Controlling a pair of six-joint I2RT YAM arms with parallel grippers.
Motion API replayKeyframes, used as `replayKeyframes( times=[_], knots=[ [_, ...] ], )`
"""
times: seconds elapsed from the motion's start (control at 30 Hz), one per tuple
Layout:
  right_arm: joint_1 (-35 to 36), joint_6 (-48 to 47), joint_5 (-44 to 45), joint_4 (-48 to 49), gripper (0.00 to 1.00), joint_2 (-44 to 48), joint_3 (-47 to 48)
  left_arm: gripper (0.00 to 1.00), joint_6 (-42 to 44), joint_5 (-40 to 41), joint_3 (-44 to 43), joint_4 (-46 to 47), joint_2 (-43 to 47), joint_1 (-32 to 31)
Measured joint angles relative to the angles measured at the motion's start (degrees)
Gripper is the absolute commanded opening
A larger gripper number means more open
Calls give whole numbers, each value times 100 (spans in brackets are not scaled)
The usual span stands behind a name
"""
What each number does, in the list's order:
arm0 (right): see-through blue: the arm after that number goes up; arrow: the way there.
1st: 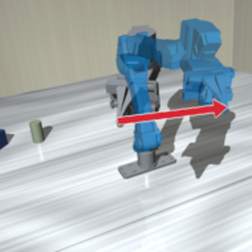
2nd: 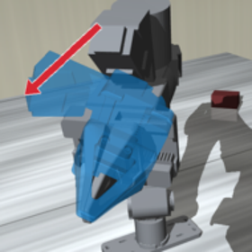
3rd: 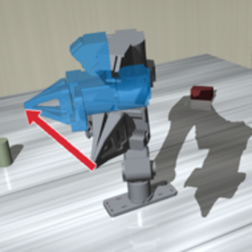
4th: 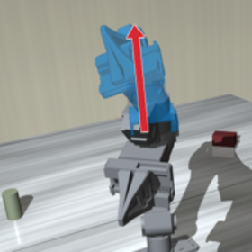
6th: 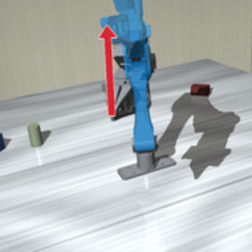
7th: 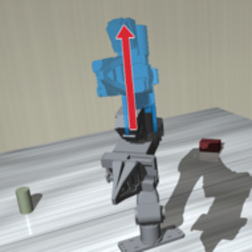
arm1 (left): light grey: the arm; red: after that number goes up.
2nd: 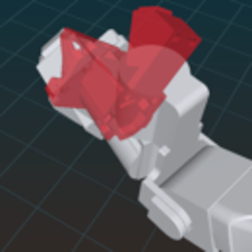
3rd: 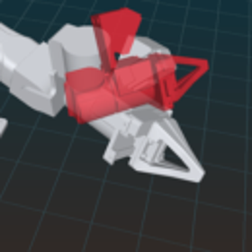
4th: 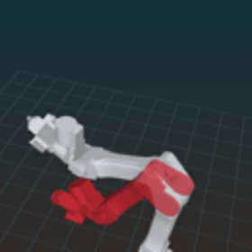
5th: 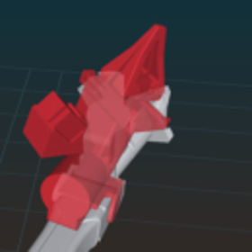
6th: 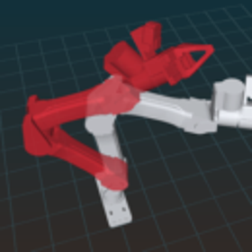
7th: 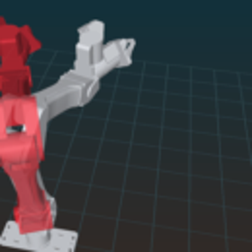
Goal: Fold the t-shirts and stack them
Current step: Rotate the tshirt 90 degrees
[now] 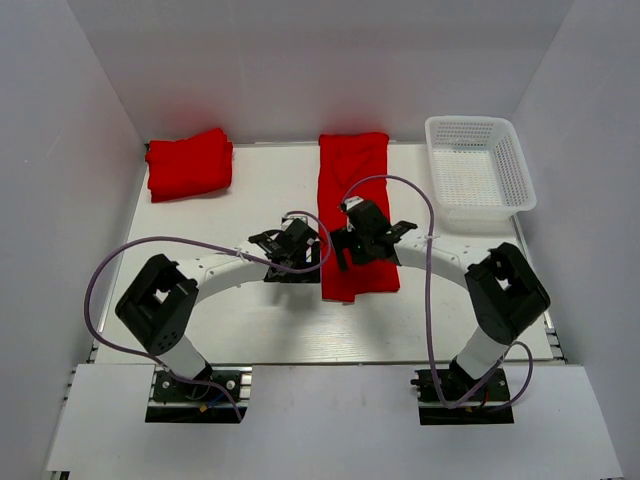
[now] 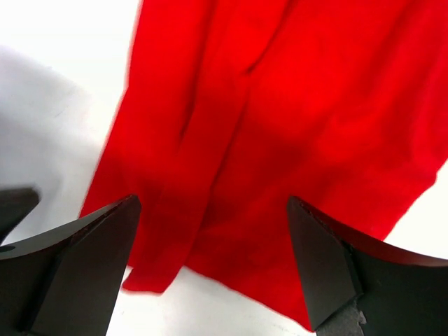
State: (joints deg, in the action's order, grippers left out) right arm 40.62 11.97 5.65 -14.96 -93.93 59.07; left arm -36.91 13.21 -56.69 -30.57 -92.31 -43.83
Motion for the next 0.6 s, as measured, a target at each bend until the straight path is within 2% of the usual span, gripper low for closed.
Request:
replayKeyframes(
  times=[0.3,0.6],
  knots=[
    [66,280,597,-201,90,-610,192,100,-15,-24,297,118,177,0],
    [63,632,1217,-356,90,-542,184,100,-61,-9,387,129,470,2]
  ],
)
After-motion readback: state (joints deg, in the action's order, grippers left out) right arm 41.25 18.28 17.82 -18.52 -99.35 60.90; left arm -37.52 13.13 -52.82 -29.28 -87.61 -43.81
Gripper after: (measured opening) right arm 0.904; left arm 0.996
